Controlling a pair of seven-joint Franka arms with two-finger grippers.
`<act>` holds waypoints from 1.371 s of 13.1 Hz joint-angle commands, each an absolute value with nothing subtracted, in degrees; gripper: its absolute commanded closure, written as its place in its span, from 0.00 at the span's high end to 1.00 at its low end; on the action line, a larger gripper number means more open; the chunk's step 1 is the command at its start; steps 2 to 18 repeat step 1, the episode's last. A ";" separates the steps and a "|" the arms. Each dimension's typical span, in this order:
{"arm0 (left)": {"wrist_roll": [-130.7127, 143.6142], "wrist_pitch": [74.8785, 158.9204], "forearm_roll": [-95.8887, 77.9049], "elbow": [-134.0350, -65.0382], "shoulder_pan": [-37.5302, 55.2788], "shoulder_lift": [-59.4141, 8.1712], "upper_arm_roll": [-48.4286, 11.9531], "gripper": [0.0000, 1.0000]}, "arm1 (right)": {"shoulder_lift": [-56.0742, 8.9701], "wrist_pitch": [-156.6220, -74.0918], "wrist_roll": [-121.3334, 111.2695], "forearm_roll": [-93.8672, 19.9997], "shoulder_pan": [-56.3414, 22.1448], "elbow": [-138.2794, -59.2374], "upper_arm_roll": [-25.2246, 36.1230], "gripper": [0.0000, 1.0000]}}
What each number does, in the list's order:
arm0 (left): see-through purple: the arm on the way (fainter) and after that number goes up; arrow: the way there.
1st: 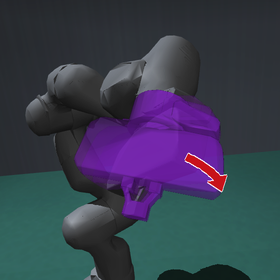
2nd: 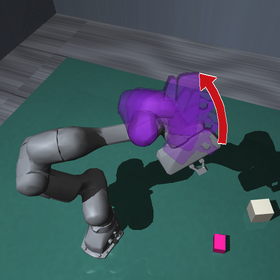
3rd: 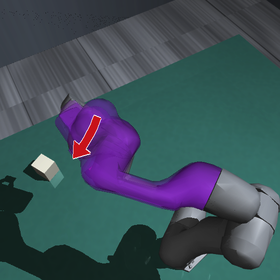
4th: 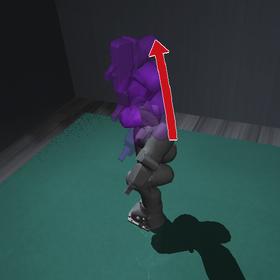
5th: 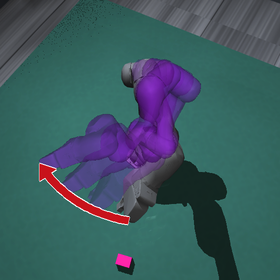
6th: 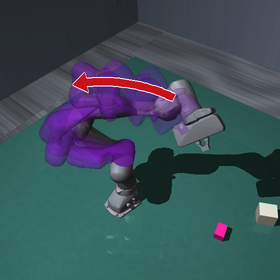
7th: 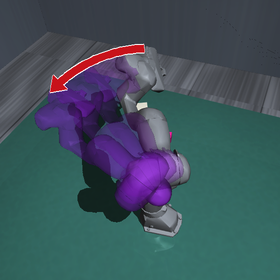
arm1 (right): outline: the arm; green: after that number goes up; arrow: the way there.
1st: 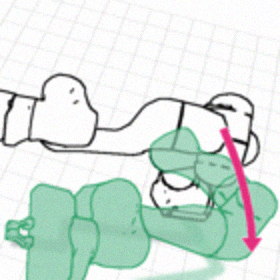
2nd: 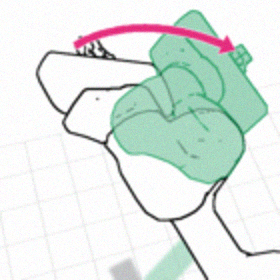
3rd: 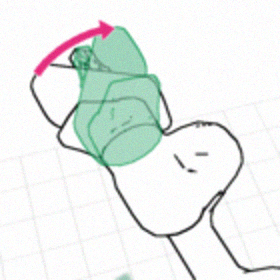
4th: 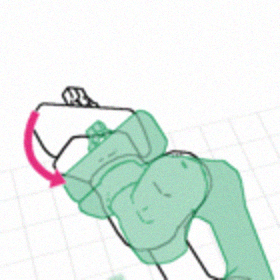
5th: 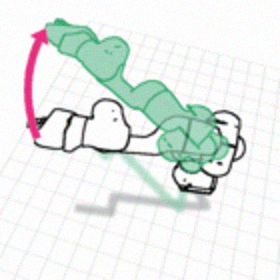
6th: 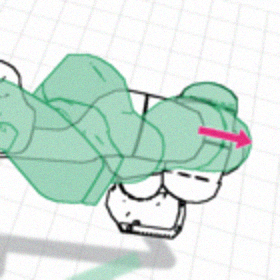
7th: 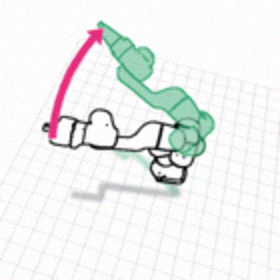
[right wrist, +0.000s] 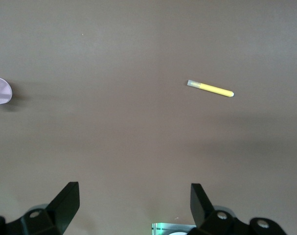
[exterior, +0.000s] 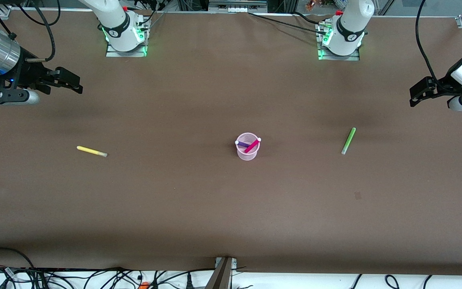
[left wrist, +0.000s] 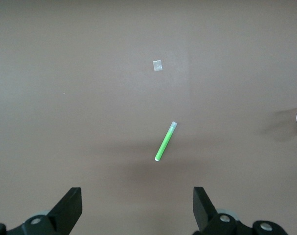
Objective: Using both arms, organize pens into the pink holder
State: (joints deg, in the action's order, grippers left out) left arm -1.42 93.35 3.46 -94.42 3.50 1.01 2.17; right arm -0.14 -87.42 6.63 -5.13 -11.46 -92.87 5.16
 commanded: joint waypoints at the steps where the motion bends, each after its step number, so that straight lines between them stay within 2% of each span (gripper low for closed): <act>1: -2.02 92.20 2.81 -92.90 3.34 0.44 2.29 1.00 | 0.27 -85.52 6.76 -3.17 -9.49 -90.54 2.29 1.00; 18: -2.02 92.20 2.81 -92.90 3.34 0.44 2.29 1.00 | 0.27 -85.52 6.76 -3.17 -9.49 -90.54 2.29 1.00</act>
